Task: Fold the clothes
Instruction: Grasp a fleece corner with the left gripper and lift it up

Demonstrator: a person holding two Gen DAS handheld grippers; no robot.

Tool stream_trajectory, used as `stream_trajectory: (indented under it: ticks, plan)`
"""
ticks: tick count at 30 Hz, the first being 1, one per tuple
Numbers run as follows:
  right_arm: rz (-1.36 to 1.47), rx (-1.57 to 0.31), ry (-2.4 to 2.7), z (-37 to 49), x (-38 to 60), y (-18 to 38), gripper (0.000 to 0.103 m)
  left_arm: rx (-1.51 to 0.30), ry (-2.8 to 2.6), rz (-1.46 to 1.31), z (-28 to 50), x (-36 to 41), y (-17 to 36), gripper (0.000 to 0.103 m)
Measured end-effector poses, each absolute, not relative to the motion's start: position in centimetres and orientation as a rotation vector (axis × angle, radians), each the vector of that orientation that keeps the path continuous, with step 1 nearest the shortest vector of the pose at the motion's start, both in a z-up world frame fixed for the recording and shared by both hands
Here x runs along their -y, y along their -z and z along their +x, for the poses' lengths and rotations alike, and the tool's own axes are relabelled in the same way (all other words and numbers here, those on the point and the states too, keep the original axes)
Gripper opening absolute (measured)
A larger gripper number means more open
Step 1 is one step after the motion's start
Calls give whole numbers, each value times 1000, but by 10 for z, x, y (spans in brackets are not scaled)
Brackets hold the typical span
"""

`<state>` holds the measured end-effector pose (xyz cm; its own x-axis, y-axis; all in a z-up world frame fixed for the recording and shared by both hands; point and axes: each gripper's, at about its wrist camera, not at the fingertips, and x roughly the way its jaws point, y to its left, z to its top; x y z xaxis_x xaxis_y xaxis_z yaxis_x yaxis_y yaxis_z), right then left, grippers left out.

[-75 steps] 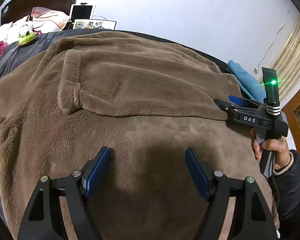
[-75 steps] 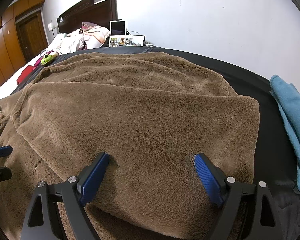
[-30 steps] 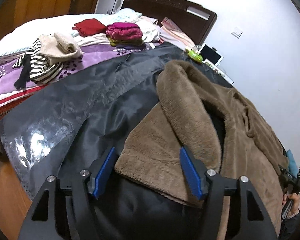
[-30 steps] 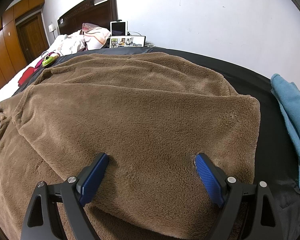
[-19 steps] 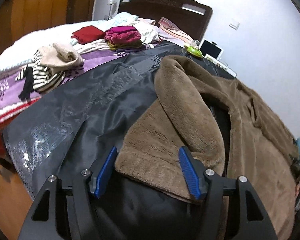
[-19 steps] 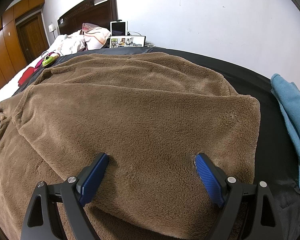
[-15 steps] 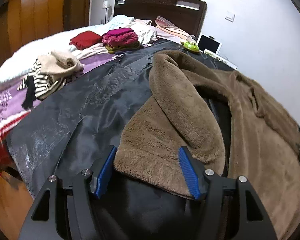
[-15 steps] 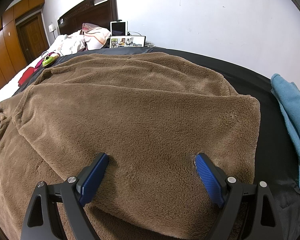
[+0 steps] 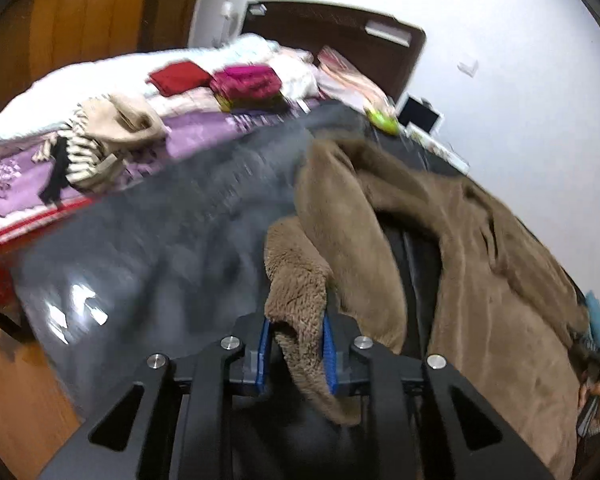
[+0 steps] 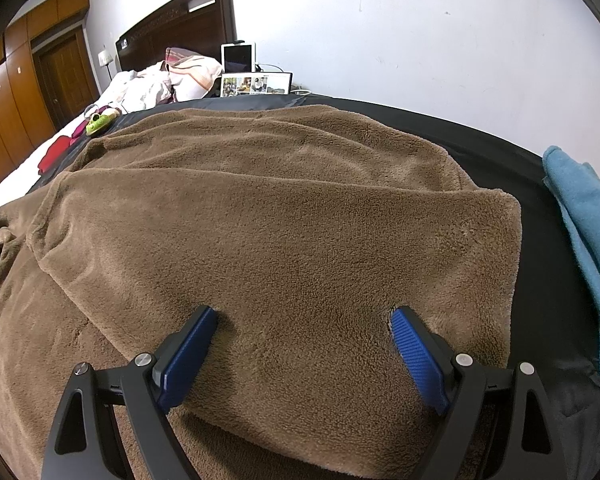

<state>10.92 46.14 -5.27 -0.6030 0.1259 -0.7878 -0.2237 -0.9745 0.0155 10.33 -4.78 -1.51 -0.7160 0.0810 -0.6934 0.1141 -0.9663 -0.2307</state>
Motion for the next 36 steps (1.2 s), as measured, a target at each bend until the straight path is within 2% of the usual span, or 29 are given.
stream_trajectory:
  ticks: [8, 15, 23, 32, 36]
  plan:
    - [-1286, -165, -2643, 109, -461, 53, 91, -323, 2796, 913, 78, 118, -52, 23]
    - [-1287, -161, -2641, 110, -460, 52, 91, -491, 2741, 909, 38, 169, -64, 23]
    - [-1289, -152, -2639, 109, -460, 52, 91, -811, 2703, 860, 7, 212, -80, 22]
    - [-1290, -150, -2639, 109, -460, 52, 91, -1023, 2774, 811, -13, 213, -121, 22]
    - [-1291, -150, -2639, 109, -460, 53, 91, -1029, 2810, 810, -11, 203, -136, 22]
